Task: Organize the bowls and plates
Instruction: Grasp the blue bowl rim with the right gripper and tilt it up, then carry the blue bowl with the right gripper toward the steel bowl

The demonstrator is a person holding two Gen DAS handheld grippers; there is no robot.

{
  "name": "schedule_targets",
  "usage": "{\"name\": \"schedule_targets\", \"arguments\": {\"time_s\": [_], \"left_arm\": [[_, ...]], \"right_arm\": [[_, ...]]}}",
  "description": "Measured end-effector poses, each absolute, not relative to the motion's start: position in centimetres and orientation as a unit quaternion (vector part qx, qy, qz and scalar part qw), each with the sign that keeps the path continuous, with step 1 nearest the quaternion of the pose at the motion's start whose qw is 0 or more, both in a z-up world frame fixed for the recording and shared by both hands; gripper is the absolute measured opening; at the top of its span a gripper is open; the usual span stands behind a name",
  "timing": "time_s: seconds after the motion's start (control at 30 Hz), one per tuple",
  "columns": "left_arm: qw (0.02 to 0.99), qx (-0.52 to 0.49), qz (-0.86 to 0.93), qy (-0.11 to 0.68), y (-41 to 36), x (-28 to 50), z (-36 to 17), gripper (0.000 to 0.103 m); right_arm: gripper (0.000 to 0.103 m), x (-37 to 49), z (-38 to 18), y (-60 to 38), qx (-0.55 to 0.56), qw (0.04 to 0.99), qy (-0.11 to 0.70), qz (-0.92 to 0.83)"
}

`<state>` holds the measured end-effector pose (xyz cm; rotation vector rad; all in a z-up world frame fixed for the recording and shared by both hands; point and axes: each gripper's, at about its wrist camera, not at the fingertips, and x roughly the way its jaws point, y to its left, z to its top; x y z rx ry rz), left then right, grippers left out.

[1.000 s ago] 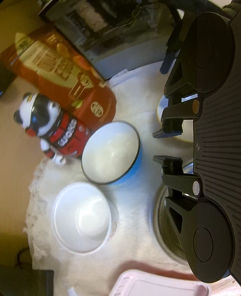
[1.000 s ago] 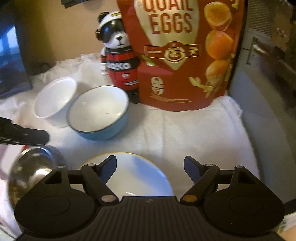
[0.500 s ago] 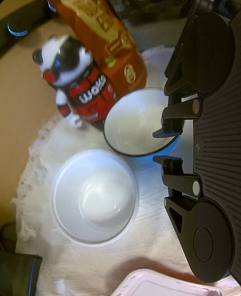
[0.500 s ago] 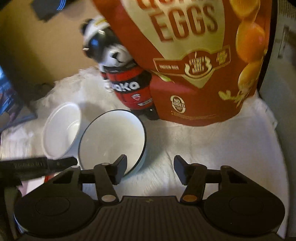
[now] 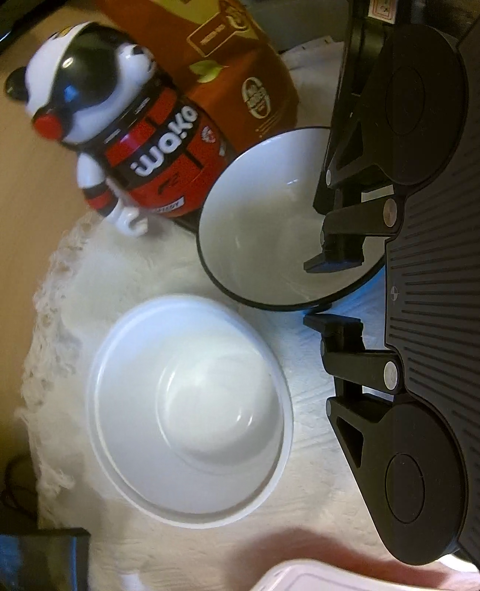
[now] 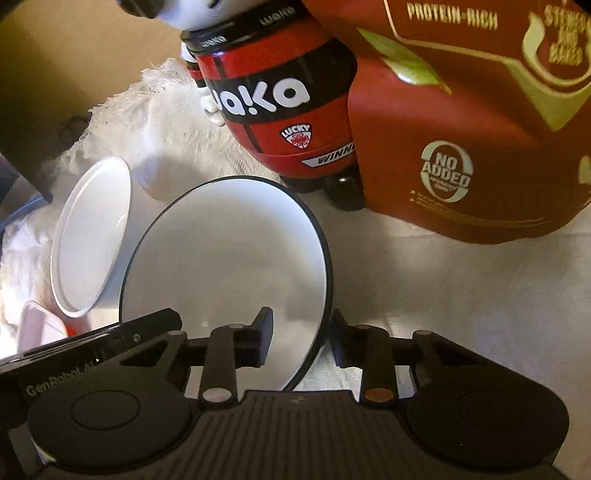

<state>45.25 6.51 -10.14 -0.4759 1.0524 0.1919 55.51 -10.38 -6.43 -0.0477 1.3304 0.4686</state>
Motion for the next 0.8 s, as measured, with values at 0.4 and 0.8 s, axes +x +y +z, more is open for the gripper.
{"name": "schedule_targets", "arguments": {"time_s": [0.4, 0.8], "left_arm": [[0.815, -0.241, -0.001, 0.528, 3.3, 46.0, -11.0, 0.027], [0.817, -0.219, -0.003, 0.533, 2.8, 48.6, -12.4, 0.027]], "right_arm": [[0.034, 56.5, -6.3, -17.6, 0.05, 0.758, 0.627, 0.174], [0.035, 55.8, -6.7, -16.9, 0.038, 0.765, 0.618, 0.178]]}}
